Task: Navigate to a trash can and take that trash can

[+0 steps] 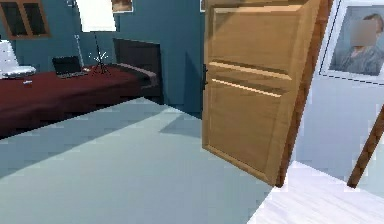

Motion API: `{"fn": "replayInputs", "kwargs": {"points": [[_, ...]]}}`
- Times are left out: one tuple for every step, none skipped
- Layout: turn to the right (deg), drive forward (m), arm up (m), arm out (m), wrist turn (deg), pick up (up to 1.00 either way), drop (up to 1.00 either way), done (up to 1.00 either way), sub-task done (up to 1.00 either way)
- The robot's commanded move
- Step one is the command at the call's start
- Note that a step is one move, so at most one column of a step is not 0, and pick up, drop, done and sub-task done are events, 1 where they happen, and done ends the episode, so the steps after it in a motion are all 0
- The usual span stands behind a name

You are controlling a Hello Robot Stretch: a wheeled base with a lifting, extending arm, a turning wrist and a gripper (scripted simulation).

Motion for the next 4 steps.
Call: {"fn": "replayInputs", "kwargs": {"points": [[45.0, 0.00, 0.00, 0.00, 0.0, 0.00, 0.00, 0.00, 0.00], [45.0, 0.00, 0.00, 0.00, 0.0, 0.00, 0.00, 0.00, 0.00], [36.0, 0.00, 0.00, 0.00, 0.0, 0.00, 0.00, 0.00, 0.00], [45.0, 0.00, 0.00, 0.00, 0.0, 0.00, 0.00, 0.00, 0.00]]}}
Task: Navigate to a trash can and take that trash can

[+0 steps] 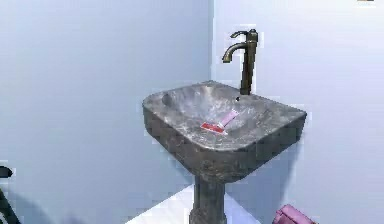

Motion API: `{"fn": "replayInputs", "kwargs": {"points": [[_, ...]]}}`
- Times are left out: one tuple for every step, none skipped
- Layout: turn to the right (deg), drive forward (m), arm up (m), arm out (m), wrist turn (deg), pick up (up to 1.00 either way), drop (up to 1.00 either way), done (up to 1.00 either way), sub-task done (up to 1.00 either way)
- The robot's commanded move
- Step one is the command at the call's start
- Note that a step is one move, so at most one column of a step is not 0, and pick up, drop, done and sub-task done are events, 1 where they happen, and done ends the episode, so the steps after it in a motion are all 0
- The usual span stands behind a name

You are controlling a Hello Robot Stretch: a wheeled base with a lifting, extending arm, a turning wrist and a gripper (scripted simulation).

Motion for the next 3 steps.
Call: {"fn": "replayInputs", "kwargs": {"points": [[39.0, 0.00, 0.00, 0.00, 0.0, 0.00, 0.00, 0.00, 0.00], [0.0, 0.25, 0.00, 0.00, 0.0, 0.00, 0.00, 0.00, 0.00], [-45.0, 0.00, 0.00, 0.00, 0.0, 0.00, 0.00, 0.00, 0.00]]}}
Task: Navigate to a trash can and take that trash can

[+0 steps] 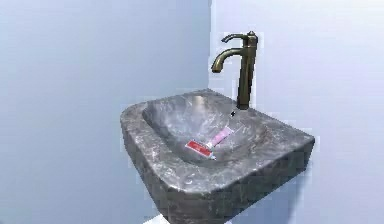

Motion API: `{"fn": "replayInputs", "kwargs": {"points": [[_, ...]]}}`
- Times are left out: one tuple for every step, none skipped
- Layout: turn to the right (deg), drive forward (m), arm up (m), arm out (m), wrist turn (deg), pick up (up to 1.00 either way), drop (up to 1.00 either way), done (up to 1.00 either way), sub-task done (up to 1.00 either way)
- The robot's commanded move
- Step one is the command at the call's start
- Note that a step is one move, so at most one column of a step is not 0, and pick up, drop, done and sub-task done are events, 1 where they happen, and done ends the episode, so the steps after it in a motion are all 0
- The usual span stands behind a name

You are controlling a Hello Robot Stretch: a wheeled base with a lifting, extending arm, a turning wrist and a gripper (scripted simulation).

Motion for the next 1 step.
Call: {"fn": "replayInputs", "kwargs": {"points": [[-24.0, 0.00, 0.00, 0.00, 0.0, 0.00, 0.00, 0.00, 0.00]]}}
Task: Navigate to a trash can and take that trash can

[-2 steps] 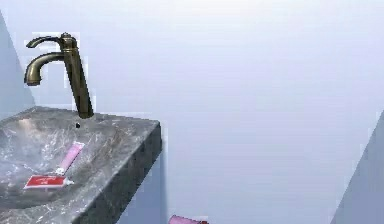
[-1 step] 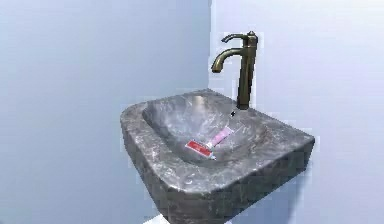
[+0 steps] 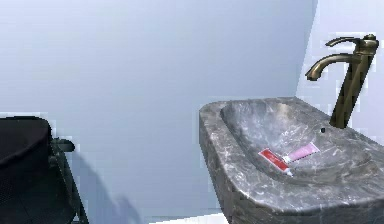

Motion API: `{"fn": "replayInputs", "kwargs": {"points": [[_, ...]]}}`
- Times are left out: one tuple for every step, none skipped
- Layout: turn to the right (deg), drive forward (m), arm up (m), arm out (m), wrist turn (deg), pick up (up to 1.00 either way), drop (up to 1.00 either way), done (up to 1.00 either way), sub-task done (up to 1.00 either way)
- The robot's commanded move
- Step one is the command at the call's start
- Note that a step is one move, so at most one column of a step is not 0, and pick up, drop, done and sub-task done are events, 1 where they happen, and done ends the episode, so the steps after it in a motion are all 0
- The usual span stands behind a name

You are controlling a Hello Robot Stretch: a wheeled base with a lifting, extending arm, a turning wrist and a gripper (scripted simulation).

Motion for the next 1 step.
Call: {"fn": "replayInputs", "kwargs": {"points": [[0.0, 0.00, 0.08, 0.00, 0.0, 0.00, 0.00, 0.00, 0.00]]}}
